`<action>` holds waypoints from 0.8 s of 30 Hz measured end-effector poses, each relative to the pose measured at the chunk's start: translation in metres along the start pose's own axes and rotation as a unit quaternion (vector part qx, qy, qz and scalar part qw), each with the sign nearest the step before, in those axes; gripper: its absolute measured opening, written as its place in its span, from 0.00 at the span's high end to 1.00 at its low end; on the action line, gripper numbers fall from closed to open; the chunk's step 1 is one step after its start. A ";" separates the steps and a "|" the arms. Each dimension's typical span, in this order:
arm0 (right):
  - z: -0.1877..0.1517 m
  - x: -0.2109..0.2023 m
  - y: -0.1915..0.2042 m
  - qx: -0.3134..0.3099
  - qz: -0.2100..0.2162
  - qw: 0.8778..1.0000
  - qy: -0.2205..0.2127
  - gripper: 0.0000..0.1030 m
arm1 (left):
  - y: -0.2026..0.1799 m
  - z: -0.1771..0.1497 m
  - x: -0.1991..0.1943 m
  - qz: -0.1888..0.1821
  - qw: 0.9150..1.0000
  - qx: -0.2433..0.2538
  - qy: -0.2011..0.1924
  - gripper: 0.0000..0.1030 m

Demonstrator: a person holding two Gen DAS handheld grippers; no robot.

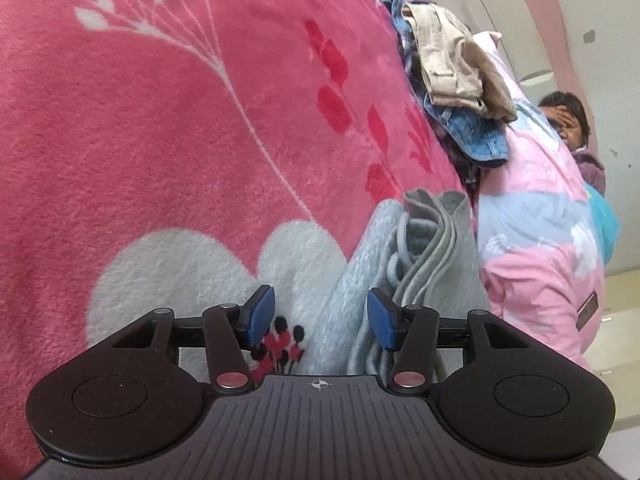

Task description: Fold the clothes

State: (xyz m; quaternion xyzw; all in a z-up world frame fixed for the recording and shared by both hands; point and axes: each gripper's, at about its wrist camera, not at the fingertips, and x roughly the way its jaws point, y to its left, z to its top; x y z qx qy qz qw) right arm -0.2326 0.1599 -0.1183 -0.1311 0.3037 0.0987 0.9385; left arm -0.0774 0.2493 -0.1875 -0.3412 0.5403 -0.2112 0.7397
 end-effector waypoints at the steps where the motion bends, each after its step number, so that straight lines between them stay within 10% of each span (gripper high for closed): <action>1: 0.001 -0.006 -0.003 0.006 0.009 1.000 -0.007 0.39 | -0.001 0.001 -0.002 0.002 1.000 0.002 -0.002 0.49; 14: -0.022 -0.072 -0.082 0.152 0.080 0.985 -0.034 0.57 | -0.047 -0.012 -0.036 -0.026 0.991 0.131 -0.010 0.35; 18: -0.034 -0.040 -0.071 0.137 0.051 0.989 0.029 0.73 | -0.069 -0.029 -0.020 0.046 0.973 0.227 -0.001 0.36; 24: -0.049 -0.019 -0.050 0.112 0.022 0.992 0.055 0.74 | -0.066 -0.045 0.007 0.123 0.948 0.292 -0.002 0.35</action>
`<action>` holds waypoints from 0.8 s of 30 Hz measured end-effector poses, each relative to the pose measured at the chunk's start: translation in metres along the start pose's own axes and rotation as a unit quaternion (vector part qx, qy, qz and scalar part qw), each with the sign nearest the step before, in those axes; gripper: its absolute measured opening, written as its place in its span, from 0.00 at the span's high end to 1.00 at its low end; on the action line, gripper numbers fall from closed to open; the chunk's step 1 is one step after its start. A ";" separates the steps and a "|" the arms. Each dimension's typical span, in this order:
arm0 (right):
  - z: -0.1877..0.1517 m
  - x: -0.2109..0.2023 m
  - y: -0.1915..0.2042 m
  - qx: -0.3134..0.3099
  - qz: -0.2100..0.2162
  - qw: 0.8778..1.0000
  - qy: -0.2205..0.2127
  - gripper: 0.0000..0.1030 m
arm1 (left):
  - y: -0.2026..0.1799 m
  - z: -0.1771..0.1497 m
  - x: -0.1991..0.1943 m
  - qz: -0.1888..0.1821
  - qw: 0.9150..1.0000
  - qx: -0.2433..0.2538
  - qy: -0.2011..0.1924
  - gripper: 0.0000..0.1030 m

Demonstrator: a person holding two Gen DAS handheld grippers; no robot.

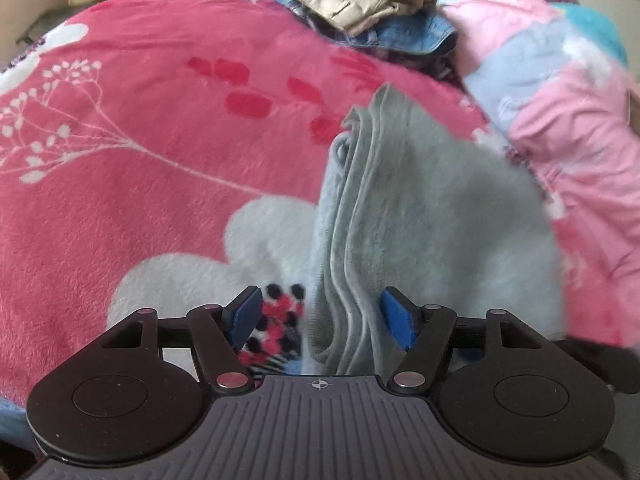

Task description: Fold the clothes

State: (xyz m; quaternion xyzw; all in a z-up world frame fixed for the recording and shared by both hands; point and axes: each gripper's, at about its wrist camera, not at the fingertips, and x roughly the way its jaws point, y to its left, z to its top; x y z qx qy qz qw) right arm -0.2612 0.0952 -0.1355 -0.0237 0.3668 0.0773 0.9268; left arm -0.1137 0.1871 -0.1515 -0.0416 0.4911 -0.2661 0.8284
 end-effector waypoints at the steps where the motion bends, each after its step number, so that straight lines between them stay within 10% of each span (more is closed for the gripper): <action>1: 0.000 -0.009 -0.003 0.016 0.012 1.000 -0.010 0.74 | 0.002 0.000 0.000 -0.001 1.000 -0.002 -0.002 0.35; 14: -0.037 -0.049 -0.047 0.055 -0.041 0.997 -0.028 0.71 | -0.063 0.028 -0.052 0.044 0.985 0.113 -0.121 0.37; 19: -0.030 -0.062 -0.059 0.069 -0.014 0.997 -0.037 0.70 | -0.102 0.031 -0.030 -0.007 0.981 0.149 -0.124 0.37; 24: -0.010 -0.084 -0.100 0.123 -0.034 0.987 -0.094 0.70 | -0.098 0.022 0.020 0.047 0.978 0.172 -0.105 0.38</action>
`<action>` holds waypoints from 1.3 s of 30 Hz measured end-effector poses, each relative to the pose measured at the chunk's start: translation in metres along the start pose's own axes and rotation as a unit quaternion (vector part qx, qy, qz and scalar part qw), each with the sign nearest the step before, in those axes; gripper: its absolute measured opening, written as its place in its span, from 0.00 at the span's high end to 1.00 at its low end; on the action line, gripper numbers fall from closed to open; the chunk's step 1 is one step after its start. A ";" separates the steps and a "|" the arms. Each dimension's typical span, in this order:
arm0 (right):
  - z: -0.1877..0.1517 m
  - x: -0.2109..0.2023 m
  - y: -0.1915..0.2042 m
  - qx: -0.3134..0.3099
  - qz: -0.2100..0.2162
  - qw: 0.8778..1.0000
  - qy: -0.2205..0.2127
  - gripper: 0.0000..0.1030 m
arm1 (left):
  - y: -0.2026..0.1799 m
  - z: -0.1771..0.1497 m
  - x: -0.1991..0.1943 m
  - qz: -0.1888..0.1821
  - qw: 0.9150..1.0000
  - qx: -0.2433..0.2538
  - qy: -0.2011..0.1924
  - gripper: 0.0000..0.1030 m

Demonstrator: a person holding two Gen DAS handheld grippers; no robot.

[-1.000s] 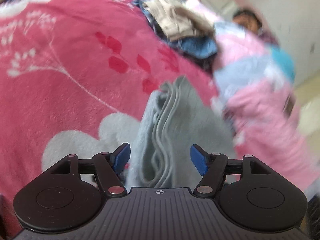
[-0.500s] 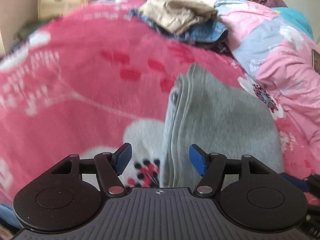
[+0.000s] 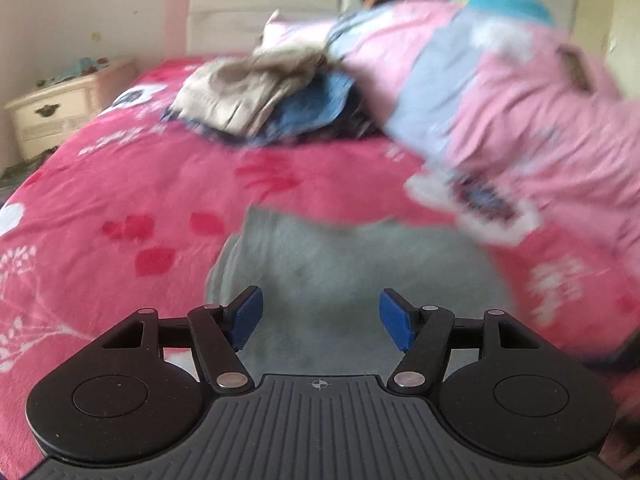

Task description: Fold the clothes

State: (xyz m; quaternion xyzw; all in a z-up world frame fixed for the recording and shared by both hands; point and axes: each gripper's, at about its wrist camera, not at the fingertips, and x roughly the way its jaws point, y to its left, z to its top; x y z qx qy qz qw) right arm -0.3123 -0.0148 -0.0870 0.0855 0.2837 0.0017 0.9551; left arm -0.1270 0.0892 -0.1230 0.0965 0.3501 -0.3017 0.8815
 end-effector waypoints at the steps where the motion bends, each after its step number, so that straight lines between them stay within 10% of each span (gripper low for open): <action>1: 0.006 0.002 -0.005 0.006 -0.005 1.000 -0.010 0.70 | 0.005 -0.006 0.003 0.002 1.000 -0.007 -0.001 0.36; 6: 0.014 0.039 -0.019 0.004 -0.019 1.000 -0.023 0.70 | 0.036 -0.033 0.013 -0.019 0.996 -0.086 -0.014 0.17; 9: -0.011 0.081 -0.030 0.009 -0.039 0.997 0.061 0.75 | 0.058 -0.046 0.020 -0.057 0.983 -0.176 -0.006 0.14; 14: -0.018 0.082 -0.031 -0.009 -0.038 0.997 0.062 0.74 | 0.056 -0.048 0.020 -0.060 0.986 -0.158 -0.018 0.14; 18: -0.008 0.067 -0.063 0.115 -0.028 0.991 0.064 0.51 | 0.065 -0.042 0.017 -0.077 0.981 -0.180 -0.001 0.17; 25: -0.044 0.075 -0.131 0.374 0.077 0.912 0.152 0.45 | 0.101 -0.039 0.028 -0.178 0.954 -0.223 0.091 0.18; 31: -0.045 0.099 -0.130 0.388 0.139 0.891 0.189 0.37 | 0.126 -0.055 0.040 -0.242 0.918 -0.297 0.101 0.16; 36: -0.043 0.122 -0.129 0.417 0.169 0.870 0.200 0.32 | 0.100 -0.046 0.045 -0.217 0.948 -0.205 0.108 0.10; 39: -0.034 0.124 -0.119 0.392 0.166 0.881 0.205 0.38 | 0.087 -0.044 0.043 -0.198 0.957 -0.184 0.102 0.08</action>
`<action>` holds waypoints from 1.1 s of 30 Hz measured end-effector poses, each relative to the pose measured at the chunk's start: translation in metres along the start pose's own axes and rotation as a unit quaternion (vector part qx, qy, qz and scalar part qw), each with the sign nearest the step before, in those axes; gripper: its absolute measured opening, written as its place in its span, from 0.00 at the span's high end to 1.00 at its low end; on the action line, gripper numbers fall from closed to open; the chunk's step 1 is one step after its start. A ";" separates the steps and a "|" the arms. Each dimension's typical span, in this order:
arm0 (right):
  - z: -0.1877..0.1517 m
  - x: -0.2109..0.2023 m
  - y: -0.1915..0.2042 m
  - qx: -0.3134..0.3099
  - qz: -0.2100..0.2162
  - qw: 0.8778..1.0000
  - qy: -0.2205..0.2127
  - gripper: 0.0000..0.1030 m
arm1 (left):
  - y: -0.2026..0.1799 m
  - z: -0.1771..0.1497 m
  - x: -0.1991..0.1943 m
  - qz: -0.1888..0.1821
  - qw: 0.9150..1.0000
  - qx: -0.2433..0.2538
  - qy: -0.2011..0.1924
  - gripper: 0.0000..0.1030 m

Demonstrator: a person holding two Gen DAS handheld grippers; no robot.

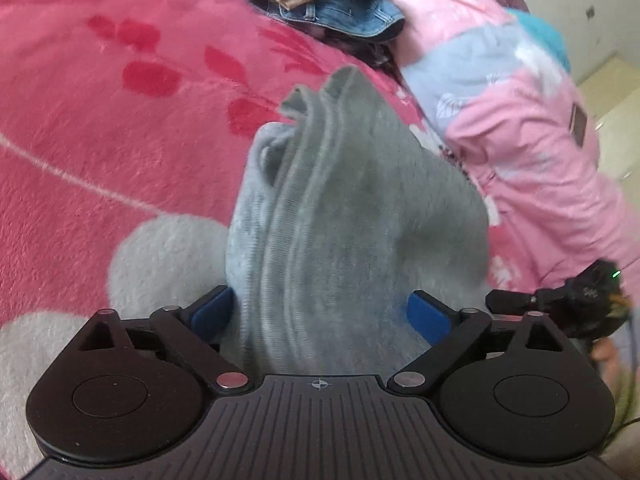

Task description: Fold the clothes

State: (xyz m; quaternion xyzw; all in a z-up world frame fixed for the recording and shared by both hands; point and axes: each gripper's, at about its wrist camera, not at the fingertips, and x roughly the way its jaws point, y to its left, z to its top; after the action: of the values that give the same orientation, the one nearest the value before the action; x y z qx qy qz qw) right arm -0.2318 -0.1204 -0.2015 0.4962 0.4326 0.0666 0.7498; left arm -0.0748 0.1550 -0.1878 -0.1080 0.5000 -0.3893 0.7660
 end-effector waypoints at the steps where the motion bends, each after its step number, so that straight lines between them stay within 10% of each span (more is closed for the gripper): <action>1: -0.002 -0.001 0.002 -0.008 0.001 1.000 0.000 0.45 | 0.000 -0.001 0.000 -0.002 1.000 -0.004 -0.003 0.11; 10: -0.002 -0.009 -0.008 0.050 0.033 0.998 -0.019 0.75 | -0.005 -0.003 0.002 -0.015 1.000 -0.016 0.000 0.21; 23: -0.017 -0.122 -0.042 0.072 -0.042 0.997 -0.002 0.74 | -0.079 -0.060 0.028 -0.125 0.986 0.024 0.108 0.24; 26: -0.024 -0.132 -0.055 0.088 -0.080 0.993 0.013 0.57 | -0.088 -0.062 0.027 -0.111 0.985 0.051 0.120 0.24; 33: -0.006 -0.180 0.012 -0.089 -0.185 0.976 -0.071 0.54 | -0.074 -0.014 -0.021 -0.070 0.995 0.055 0.035 0.24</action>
State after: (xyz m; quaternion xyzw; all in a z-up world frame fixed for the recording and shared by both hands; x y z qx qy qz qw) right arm -0.3425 -0.2055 -0.0876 0.3429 0.4548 -0.0705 0.8189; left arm -0.1264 0.1232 -0.1392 -0.0867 0.4952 -0.4726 0.7238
